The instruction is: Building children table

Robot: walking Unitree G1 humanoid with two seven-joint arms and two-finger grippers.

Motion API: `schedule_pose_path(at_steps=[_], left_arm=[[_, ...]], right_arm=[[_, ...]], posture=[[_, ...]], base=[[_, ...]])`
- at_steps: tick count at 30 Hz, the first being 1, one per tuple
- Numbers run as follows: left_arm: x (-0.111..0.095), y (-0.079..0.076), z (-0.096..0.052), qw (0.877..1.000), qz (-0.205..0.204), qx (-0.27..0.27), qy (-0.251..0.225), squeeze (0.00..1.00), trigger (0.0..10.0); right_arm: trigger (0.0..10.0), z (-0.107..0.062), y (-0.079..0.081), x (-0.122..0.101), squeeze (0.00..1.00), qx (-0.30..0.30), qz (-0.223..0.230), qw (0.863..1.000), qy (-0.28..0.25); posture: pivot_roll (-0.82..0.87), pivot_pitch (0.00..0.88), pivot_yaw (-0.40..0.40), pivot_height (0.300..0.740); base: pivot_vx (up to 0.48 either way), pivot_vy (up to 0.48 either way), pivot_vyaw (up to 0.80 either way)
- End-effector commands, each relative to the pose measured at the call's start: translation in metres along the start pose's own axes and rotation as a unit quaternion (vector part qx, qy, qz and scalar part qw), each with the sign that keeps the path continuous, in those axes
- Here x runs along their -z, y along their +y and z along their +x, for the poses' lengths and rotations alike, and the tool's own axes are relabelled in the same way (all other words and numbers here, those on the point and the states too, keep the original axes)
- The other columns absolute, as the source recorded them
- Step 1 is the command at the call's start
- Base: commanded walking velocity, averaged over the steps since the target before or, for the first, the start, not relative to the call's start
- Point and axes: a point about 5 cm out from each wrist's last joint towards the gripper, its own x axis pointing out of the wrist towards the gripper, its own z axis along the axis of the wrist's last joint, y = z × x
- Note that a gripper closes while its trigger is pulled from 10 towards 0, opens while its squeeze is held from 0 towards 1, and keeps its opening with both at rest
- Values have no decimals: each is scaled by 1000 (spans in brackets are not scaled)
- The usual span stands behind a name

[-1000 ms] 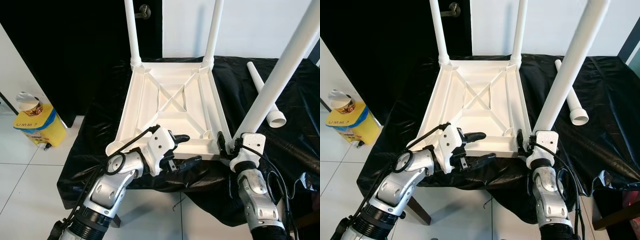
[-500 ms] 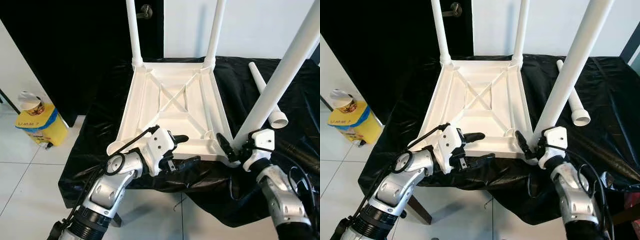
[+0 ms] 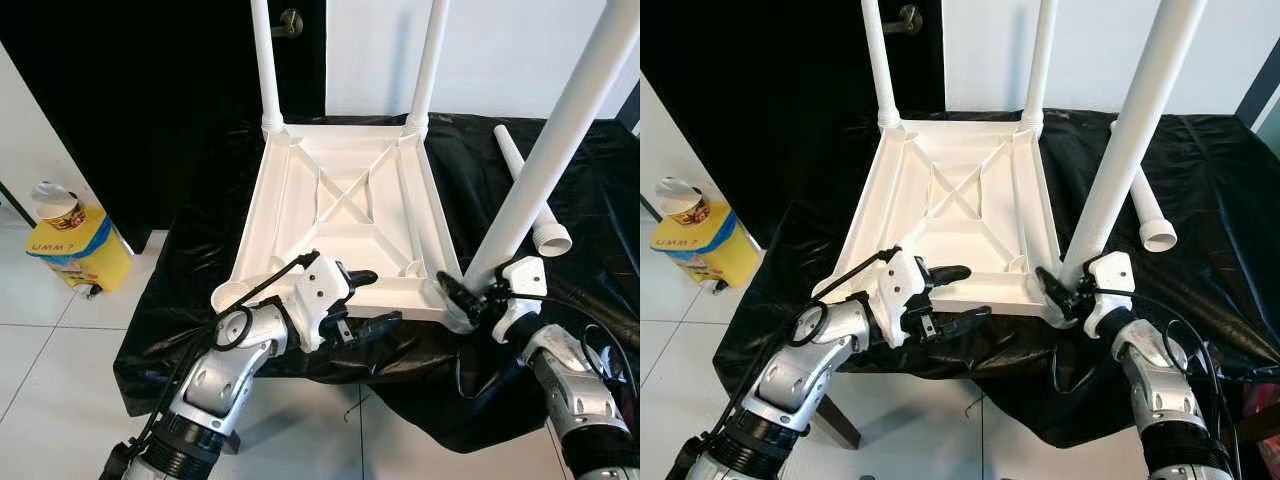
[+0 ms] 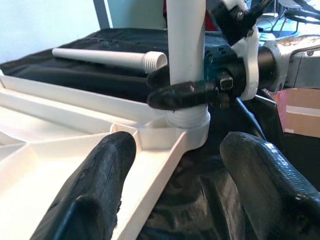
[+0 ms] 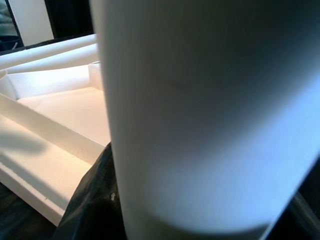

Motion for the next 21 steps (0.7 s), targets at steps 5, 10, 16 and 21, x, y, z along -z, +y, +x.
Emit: schedule_pose_path(at_steps=[5,10,16,21], left_arm=[[12,-1,4,1000,-8,-21,12,0,10000],[20,-2,7,999,-12,-23,25,0,10000],[28,-8,12,999,-23,-14,32,0,10000],[27,-8,13,999,-24,-12,29,0,10000]], right_arm=[[1020,-2,15,22,0,0,28,999,30],[10000,-2,21,27,0,17,38,999,33],[10000,-5,28,38,0,119,65,990,44],[10000,-6,30,43,0,182,75,979,53]], posture=[[18,0,-40,740],[10,0,-29,740],[-14,0,-8,740],[-20,0,-9,740]], base=[[0,0,0],[0,0,0],[0,0,0],[0,0,0]])
